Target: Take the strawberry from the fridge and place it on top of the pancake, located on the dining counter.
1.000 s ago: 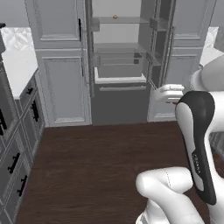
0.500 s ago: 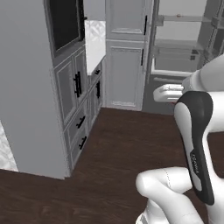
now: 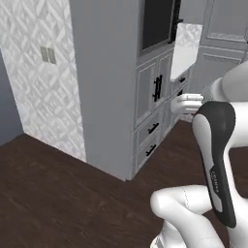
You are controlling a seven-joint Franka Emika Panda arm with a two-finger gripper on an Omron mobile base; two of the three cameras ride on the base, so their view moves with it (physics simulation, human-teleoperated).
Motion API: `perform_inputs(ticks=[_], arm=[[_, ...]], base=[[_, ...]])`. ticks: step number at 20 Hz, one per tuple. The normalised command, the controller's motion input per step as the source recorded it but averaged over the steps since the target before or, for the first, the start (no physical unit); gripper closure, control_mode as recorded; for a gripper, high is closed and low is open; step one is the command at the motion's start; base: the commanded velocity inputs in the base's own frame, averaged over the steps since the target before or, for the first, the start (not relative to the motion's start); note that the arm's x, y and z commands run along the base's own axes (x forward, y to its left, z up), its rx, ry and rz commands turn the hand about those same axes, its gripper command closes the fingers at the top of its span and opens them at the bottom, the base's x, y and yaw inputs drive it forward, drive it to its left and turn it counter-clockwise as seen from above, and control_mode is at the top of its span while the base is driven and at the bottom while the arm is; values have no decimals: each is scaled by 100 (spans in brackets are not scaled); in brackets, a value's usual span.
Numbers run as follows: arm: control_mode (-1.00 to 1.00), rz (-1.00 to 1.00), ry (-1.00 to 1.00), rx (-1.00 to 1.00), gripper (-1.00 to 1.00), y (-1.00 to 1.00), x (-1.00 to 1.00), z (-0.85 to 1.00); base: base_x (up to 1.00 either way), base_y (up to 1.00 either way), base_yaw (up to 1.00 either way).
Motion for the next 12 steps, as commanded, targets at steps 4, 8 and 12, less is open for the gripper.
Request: perform_inputs(ticks=[4, 8, 12], arm=[[100, 0, 0, 0, 100, 0, 0, 0], [100, 0, 0, 0, 100, 0, 0, 0], [100, 0, 0, 0, 100, 0, 0, 0]], base=[[37, 32, 66], [33, 33, 69], [46, 20, 67]])
